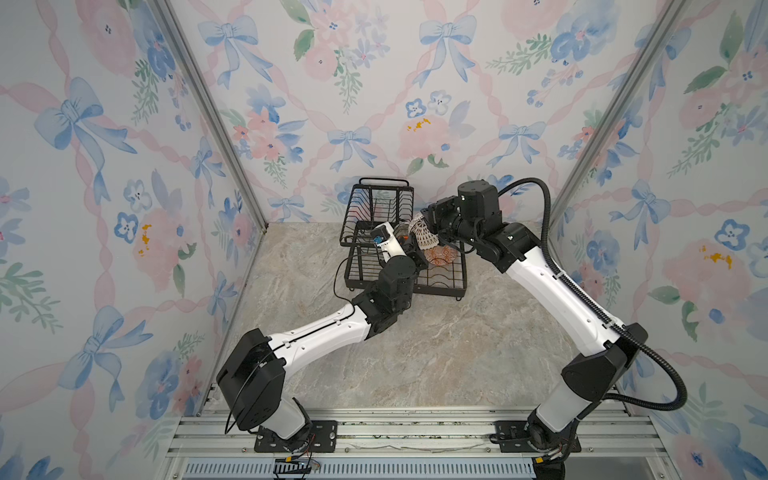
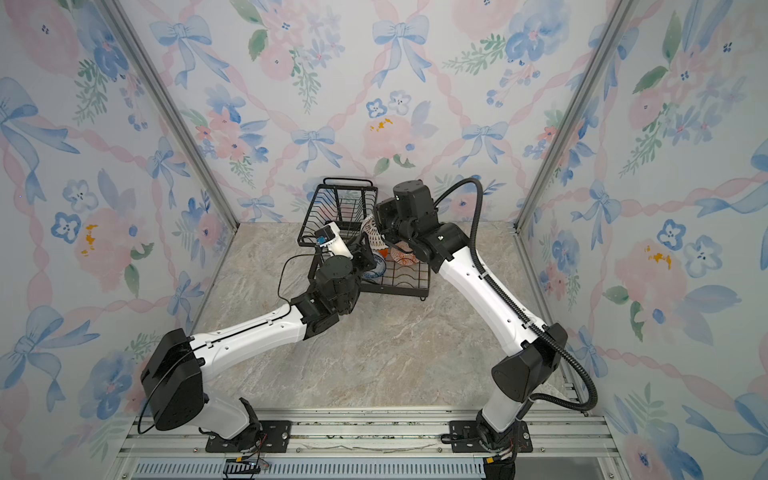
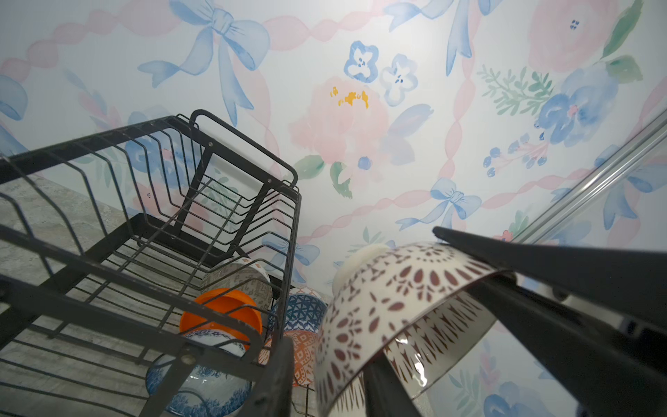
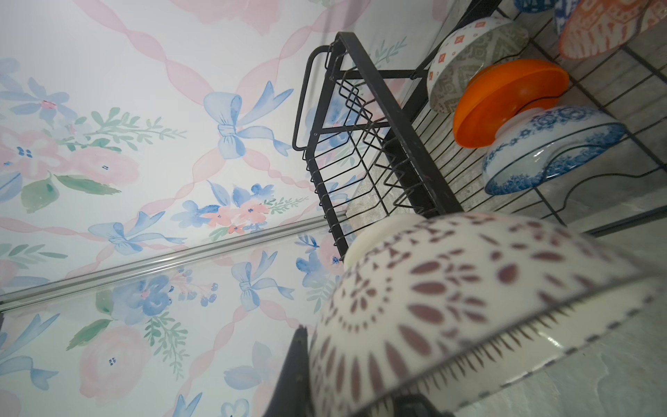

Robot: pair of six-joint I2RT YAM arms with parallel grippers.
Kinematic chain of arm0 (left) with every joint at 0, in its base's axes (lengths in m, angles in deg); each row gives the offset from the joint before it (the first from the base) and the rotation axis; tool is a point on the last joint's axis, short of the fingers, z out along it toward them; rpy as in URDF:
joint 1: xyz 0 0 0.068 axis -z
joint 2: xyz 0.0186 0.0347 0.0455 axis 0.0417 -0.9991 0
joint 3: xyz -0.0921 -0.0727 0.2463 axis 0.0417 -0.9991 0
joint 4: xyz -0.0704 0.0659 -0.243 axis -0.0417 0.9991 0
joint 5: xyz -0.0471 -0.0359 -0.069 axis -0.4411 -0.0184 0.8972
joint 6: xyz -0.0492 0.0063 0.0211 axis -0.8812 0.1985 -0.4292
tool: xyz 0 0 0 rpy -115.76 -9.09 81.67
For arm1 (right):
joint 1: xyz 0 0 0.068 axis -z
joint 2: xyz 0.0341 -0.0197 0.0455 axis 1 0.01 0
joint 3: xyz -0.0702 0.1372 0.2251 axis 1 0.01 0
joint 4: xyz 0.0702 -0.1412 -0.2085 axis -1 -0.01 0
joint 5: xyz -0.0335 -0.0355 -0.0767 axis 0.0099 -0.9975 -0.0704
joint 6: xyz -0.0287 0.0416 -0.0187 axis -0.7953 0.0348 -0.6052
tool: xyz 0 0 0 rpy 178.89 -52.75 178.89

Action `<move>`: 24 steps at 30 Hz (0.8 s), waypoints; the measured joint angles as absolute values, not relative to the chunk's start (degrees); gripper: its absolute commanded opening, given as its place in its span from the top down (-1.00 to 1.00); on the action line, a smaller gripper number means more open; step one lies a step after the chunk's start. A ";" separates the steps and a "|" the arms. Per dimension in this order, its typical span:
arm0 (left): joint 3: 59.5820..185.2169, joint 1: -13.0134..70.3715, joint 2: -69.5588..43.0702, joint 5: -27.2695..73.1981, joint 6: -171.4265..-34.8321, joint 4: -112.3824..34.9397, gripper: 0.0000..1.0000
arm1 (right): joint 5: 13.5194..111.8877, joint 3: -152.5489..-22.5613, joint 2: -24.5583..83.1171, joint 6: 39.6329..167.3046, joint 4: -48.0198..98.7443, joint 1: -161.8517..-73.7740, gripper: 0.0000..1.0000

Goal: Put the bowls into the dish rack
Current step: 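Lower the white maroon-patterned bowl into a rack slot with the right gripper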

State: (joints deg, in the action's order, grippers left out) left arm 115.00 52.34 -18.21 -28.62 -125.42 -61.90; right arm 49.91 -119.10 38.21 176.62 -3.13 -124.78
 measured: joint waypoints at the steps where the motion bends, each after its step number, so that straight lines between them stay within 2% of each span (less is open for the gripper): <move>1: 114.82 52.34 -18.15 -28.58 -125.59 -61.96 0.00 | 49.45 -119.07 38.18 176.09 -3.17 -124.78 1.00; 2: 114.67 52.30 -18.15 -28.47 -125.77 -62.03 -0.11 | 49.19 -119.10 38.21 175.61 -3.19 -124.78 1.00; 4: 114.12 52.28 -18.10 -27.73 -126.09 -62.16 -0.49 | 48.53 -119.10 38.18 174.39 -3.37 -124.72 1.00; 7: 113.12 52.23 -17.38 -25.74 -127.06 -61.40 -0.95 | 48.07 -119.07 38.18 172.64 -3.54 -124.39 1.00; 20: 111.37 51.64 -6.06 -19.33 -131.62 -41.77 -0.96 | 46.61 -113.30 38.08 162.67 -2.38 -121.26 1.00; 24: 108.96 50.77 0.04 -18.63 -131.58 -36.39 -0.96 | 46.19 -107.42 36.11 159.77 -0.83 -121.29 1.00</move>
